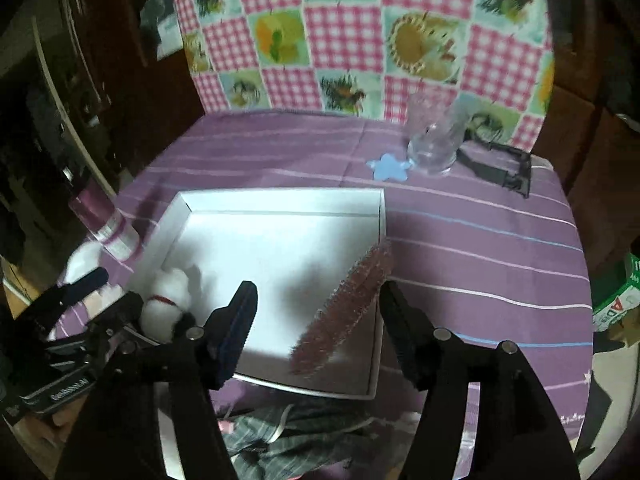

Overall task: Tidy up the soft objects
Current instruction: 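Carry both items into the white box and open both grippers, then withdraw both grippers from the box toward the blue packets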

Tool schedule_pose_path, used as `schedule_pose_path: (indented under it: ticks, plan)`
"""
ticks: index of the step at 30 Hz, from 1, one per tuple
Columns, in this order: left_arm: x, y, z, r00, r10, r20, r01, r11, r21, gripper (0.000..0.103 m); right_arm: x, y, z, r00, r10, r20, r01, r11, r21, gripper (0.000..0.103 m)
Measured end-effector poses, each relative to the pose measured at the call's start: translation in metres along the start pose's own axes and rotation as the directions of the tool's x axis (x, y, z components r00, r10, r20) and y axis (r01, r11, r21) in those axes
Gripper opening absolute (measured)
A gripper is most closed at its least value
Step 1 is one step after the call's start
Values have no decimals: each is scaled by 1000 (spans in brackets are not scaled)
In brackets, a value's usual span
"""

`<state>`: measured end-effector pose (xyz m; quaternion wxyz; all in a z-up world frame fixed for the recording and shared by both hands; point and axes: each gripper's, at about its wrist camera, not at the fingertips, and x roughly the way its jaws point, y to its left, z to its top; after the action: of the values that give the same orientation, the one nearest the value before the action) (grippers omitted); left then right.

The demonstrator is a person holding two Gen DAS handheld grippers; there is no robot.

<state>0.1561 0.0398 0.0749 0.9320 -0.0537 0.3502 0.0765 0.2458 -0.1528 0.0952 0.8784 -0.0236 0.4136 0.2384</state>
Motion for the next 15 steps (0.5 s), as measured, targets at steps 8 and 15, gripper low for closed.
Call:
schedule_pose_path:
  ticks: [8, 15]
  plan:
    - [-41, 3, -4, 998, 13, 53, -13, 1000, 10, 81, -38, 3, -5, 995, 46, 92, -52, 996, 66, 65]
    - [-59, 6, -23, 998, -57, 38, 56, 998, 19, 82, -64, 12, -30, 991, 52, 123, -58, 997, 45, 65]
